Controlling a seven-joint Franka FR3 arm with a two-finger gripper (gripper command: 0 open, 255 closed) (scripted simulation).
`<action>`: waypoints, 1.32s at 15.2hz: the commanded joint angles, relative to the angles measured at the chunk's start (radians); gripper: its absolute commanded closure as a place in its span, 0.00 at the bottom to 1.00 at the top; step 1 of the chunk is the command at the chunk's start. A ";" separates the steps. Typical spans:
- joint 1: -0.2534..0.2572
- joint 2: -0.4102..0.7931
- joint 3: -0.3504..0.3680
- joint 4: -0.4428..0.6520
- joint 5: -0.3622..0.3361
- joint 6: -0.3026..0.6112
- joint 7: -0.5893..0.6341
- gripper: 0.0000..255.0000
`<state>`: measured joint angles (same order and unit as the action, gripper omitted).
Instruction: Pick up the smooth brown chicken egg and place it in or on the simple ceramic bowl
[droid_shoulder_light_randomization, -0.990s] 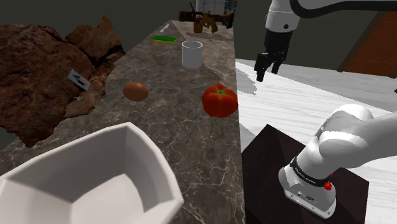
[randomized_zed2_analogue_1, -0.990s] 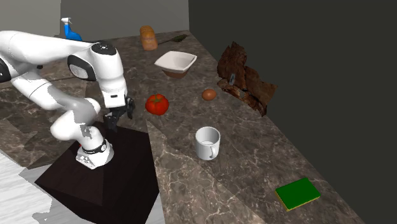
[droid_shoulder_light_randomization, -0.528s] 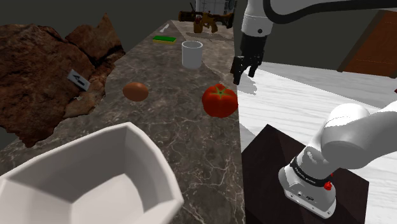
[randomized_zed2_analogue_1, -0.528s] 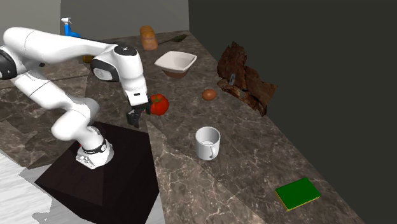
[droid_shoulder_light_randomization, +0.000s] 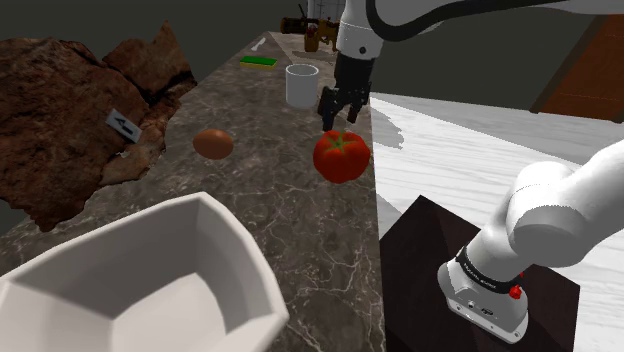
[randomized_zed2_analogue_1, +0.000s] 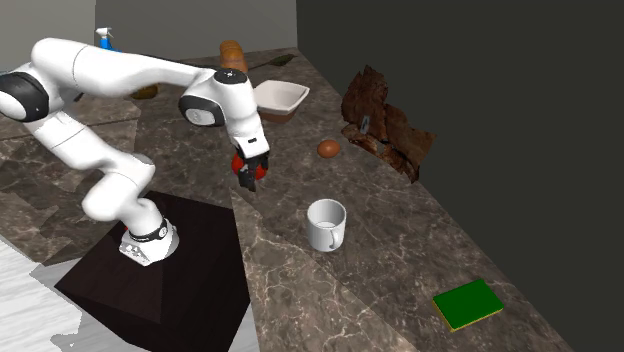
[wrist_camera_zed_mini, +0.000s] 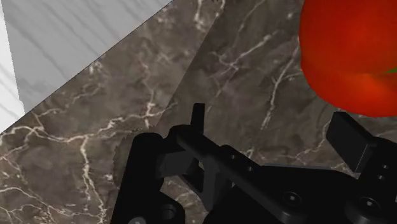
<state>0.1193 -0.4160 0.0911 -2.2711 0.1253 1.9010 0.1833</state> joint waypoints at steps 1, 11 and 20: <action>0.020 0.054 0.018 0.033 0.021 0.019 0.004 0.00; 0.085 0.319 0.088 0.276 0.079 0.138 0.019 0.00; 0.141 0.549 0.142 0.551 0.078 0.180 0.043 0.00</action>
<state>0.2541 0.1090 0.2287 -1.7521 0.2064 2.0808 0.2220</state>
